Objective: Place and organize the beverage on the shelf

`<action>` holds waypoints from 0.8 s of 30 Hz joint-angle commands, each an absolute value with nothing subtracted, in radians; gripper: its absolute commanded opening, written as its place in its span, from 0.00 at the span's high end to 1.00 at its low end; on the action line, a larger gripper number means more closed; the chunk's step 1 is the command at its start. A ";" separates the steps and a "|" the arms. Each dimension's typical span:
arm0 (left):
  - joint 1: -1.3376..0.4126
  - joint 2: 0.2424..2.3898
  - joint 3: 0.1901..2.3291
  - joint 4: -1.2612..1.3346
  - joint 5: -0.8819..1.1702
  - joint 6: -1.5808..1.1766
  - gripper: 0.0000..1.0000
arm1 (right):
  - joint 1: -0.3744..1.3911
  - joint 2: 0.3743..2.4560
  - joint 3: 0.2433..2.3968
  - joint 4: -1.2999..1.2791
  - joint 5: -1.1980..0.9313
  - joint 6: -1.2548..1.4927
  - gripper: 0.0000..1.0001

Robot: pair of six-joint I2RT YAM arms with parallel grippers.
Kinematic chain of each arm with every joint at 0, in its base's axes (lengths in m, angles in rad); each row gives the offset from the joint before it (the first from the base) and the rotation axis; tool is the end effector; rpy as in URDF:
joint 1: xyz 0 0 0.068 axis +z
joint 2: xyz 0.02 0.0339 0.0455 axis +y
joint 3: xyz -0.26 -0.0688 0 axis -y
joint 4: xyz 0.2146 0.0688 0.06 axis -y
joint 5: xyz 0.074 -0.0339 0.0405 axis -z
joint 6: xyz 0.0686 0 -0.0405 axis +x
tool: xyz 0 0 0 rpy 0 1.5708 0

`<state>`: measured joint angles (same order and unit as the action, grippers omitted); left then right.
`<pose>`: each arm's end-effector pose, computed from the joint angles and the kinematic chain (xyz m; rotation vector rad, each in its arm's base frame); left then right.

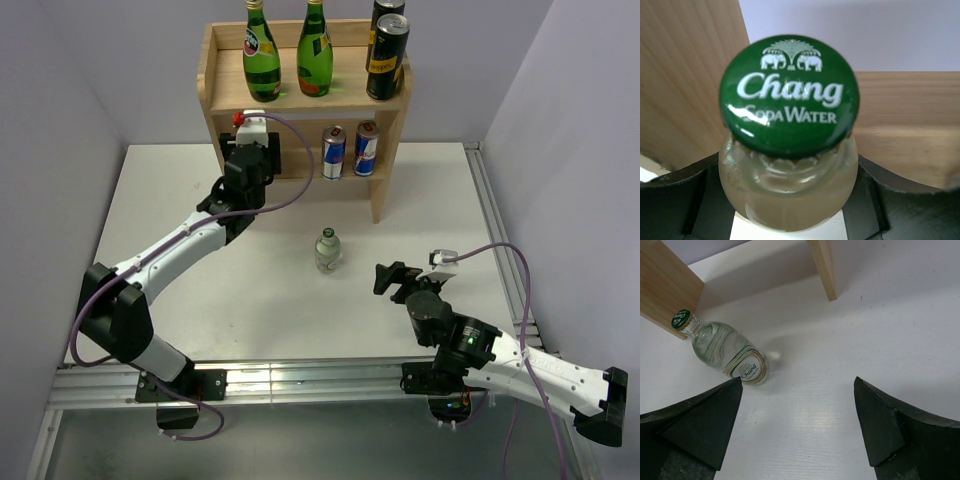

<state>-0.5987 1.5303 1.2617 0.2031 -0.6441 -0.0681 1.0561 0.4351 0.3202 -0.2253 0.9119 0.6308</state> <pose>0.3213 -0.1694 0.3658 -0.0610 1.6220 0.0136 0.1032 0.0722 0.2194 0.2160 1.7762 0.3413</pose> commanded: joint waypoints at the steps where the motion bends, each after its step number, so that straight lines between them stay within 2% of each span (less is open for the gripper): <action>1: -0.583 1.508 1.355 0.351 -0.629 -0.077 1.00 | 1.060 0.430 0.314 -0.193 0.931 0.641 0.01; 13: -0.537 1.545 1.332 0.351 -0.620 -0.130 1.00 | 1.060 0.431 0.311 -0.192 0.930 0.643 0.01; 16: -0.528 1.546 1.319 0.359 -0.620 -0.144 0.95 | 1.060 0.433 0.310 -0.190 0.931 0.643 0.01; 19: -0.522 1.546 1.307 0.367 -0.623 -0.152 0.84 | 1.060 0.437 0.311 -0.189 0.930 0.641 0.01; 22: -0.517 1.546 1.301 0.370 -0.624 -0.155 0.63 | 1.060 0.439 0.311 -0.187 0.930 0.643 0.01; 23: -0.515 1.546 1.299 0.373 -0.626 -0.153 0.53 | 1.060 0.440 0.310 -0.187 0.930 0.643 0.01; 24: -0.514 1.545 1.295 0.376 -0.629 -0.153 0.48 | 1.060 0.439 0.310 -0.187 0.928 0.644 0.01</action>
